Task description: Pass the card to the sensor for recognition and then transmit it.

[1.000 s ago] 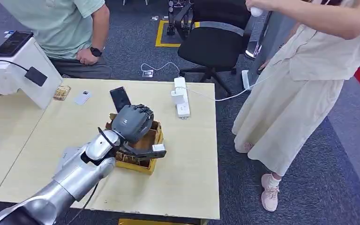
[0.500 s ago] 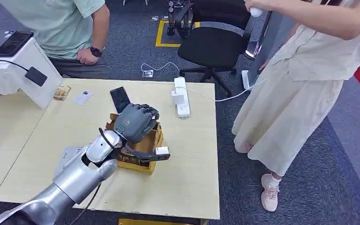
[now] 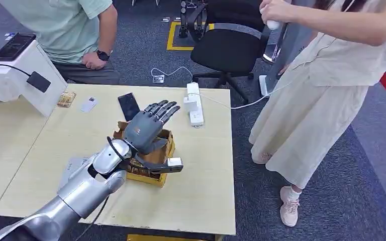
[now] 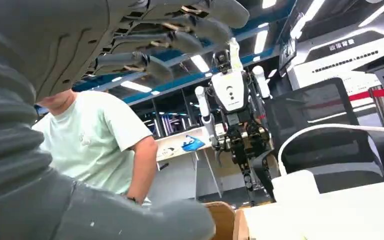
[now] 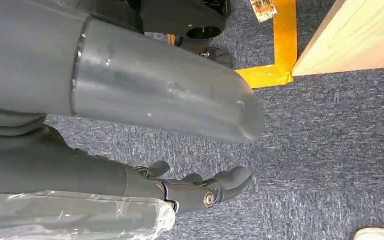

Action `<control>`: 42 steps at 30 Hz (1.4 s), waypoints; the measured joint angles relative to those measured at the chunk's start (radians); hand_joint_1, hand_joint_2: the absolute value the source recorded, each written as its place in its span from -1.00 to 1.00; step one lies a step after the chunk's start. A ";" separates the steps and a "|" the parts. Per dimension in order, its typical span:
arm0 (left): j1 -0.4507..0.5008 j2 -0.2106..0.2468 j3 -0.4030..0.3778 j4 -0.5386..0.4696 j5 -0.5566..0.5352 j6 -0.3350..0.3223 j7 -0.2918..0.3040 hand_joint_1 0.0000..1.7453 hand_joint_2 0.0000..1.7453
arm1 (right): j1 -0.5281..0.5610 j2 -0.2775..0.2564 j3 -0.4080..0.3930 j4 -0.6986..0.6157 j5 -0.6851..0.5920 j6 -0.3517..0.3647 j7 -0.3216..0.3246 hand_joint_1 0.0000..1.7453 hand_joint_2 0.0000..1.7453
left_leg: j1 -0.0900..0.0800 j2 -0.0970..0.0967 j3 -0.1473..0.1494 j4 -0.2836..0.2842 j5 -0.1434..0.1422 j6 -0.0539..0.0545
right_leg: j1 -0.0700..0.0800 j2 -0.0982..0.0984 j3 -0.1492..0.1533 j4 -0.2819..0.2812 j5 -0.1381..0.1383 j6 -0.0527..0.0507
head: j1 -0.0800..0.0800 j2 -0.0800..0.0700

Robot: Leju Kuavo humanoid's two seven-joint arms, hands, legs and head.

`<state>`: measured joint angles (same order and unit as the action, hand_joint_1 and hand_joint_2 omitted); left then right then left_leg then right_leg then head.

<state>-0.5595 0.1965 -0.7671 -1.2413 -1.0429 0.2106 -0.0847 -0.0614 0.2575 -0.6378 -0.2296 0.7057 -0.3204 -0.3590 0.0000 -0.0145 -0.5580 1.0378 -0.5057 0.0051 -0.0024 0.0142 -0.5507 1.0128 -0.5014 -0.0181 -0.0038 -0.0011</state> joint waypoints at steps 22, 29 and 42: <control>0.047 0.019 -0.006 0.003 -0.006 0.032 -0.016 -1.00 1.00 | 0.003 0.000 0.000 0.000 0.001 0.000 0.000 -1.00 -1.00 | 0.000 0.000 0.000 0.000 0.000 0.000 | 0.000 0.000 0.000 0.000 0.000 0.000 | 0.000 0.000; 0.049 0.018 -0.006 0.014 -0.006 0.038 -0.017 -1.00 1.00 | 0.003 -0.001 0.000 0.000 0.001 0.000 -0.001 -1.00 -1.00 | 0.000 0.000 0.000 0.000 0.000 0.000 | 0.000 0.000 0.000 0.000 0.000 0.000 | 0.000 0.000; 0.047 0.014 -0.006 0.074 -0.021 0.050 -0.016 -1.00 1.00 | 0.004 -0.001 0.000 0.000 0.004 0.000 0.000 -1.00 -1.00 | 0.000 0.000 0.000 0.000 0.000 0.000 | 0.000 0.000 0.000 0.000 0.000 0.000 | 0.000 0.000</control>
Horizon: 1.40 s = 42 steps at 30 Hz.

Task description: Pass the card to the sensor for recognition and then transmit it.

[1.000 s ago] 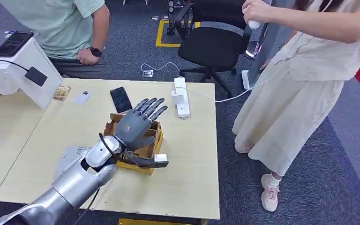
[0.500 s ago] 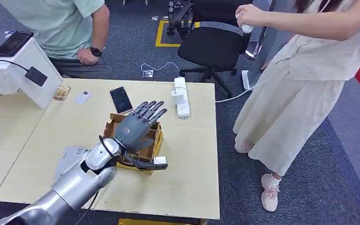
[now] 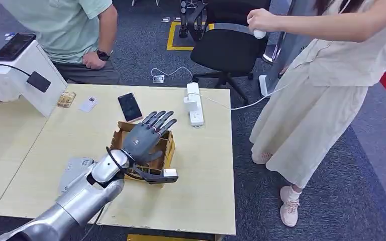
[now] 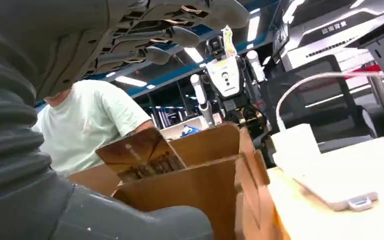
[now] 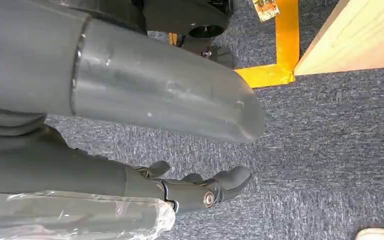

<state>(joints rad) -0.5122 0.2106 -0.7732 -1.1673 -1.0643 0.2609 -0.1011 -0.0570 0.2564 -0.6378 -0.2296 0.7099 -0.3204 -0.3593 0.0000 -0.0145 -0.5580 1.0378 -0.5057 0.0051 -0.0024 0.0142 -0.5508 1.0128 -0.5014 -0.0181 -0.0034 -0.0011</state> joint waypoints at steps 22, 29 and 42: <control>-0.010 -0.003 0.000 0.093 -0.009 0.030 -0.002 -1.00 1.00 | 0.006 -0.001 0.000 0.000 0.000 0.000 -0.003 -1.00 -1.00 | 0.000 0.000 0.000 0.000 0.000 0.000 | 0.000 0.000 0.000 0.000 0.000 0.000 | 0.000 0.000; -0.016 0.006 0.002 0.092 -0.002 0.026 -0.002 -1.00 1.00 | 0.008 -0.001 0.000 0.000 -0.002 0.000 -0.003 -1.00 -1.00 | 0.000 0.000 0.000 0.000 0.000 0.000 | 0.000 0.000 0.000 0.000 0.000 0.000 | 0.000 0.000; -0.025 0.024 0.009 0.017 0.033 -0.017 -0.006 0.86 1.00 | 0.008 -0.002 0.000 0.000 -0.007 0.000 -0.006 -1.00 -1.00 | 0.000 0.000 0.000 0.000 0.000 0.000 | 0.000 0.000 0.000 0.000 0.000 0.000 | 0.000 0.000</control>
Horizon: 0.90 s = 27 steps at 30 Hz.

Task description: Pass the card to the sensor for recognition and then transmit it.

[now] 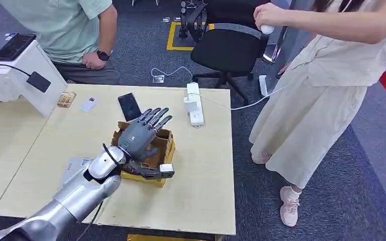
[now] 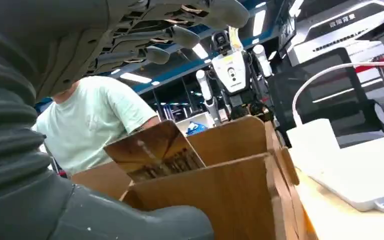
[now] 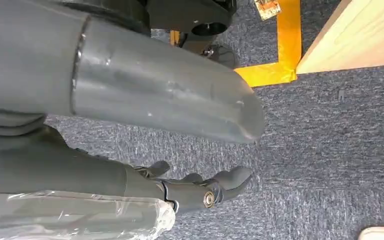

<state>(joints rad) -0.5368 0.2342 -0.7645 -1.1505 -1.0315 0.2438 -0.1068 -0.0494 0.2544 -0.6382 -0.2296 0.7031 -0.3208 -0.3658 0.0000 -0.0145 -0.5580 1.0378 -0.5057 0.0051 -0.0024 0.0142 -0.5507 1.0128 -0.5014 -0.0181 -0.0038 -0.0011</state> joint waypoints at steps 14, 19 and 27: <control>-0.008 0.023 -0.001 -0.002 0.016 -0.095 -0.027 1.00 1.00 | 0.000 0.000 0.000 0.000 0.001 0.000 0.000 -1.00 -1.00 | 0.000 0.000 0.000 0.000 0.000 0.000 | 0.000 0.000 0.000 0.000 0.000 0.000 | 0.000 0.000; -0.013 0.024 -0.001 -0.002 0.017 -0.096 -0.026 -1.00 1.00 | 0.000 -0.001 0.000 0.000 0.001 0.000 0.000 -1.00 -1.00 | 0.000 0.000 0.000 0.000 0.000 0.000 | 0.000 0.000 0.000 0.000 0.000 0.000 | 0.000 0.000; -0.019 0.030 -0.007 0.000 0.032 -0.136 -0.022 0.80 1.00 | 0.000 -0.004 0.000 0.000 0.008 0.000 0.005 -1.00 -1.00 | 0.000 0.000 0.001 0.000 0.000 0.000 | 0.000 0.000 0.001 0.000 0.000 0.000 | 0.000 0.000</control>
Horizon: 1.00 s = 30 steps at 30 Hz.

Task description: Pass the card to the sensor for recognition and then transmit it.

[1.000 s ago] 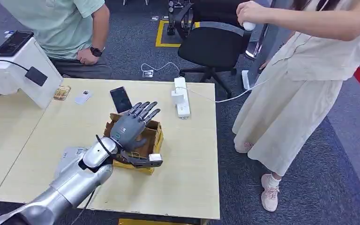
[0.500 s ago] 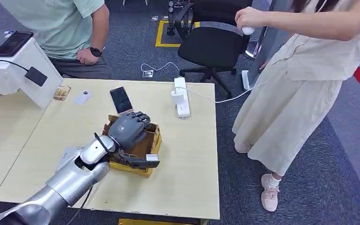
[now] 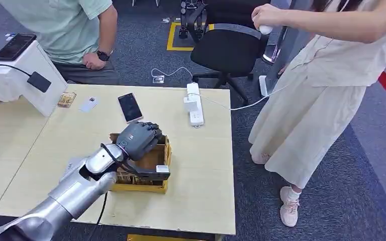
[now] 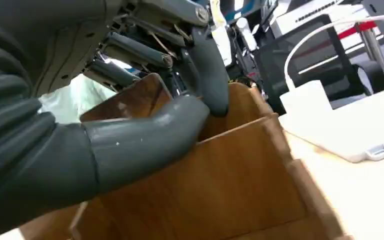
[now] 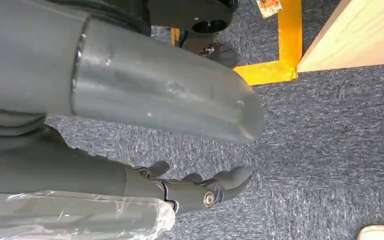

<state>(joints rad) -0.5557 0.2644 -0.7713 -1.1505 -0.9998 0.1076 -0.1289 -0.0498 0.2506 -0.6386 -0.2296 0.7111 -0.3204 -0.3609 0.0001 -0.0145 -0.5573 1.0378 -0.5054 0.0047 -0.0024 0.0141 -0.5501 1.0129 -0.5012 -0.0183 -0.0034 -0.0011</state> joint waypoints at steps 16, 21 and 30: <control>-0.017 0.002 -0.002 -0.007 -0.013 0.037 0.014 -1.00 1.00 | 0.001 -0.005 0.000 0.000 0.037 -0.035 0.039 -1.00 -1.00 | 0.000 0.000 0.002 0.000 0.000 0.000 | 0.000 0.000 0.002 0.000 0.000 0.000 | 0.000 0.000; -0.026 0.002 -0.002 -0.010 -0.014 0.037 0.014 -1.00 1.00 | 0.001 -0.006 0.000 0.000 0.040 -0.036 0.044 -1.00 -1.00 | 0.000 0.000 0.003 0.000 0.000 0.000 | 0.000 0.000 0.003 0.000 0.000 0.000 | 0.000 0.000; -0.027 0.002 -0.002 -0.015 -0.017 0.034 0.014 -1.00 1.00 | 0.003 -0.010 0.000 0.000 0.047 -0.038 0.054 -1.00 -1.00 | 0.000 0.000 0.003 0.000 0.000 0.000 | 0.000 0.000 0.003 0.000 0.000 0.000 | 0.000 0.000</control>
<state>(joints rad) -0.5823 0.2659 -0.7732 -1.1654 -1.0166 0.1419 -0.1148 -0.0465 0.2407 -0.6386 -0.2296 0.7580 -0.3586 -0.3071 0.0000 -0.0147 -0.5544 1.0377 -0.5053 0.0047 -0.0024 0.0139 -0.5472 1.0130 -0.5012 -0.0183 -0.0034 -0.0011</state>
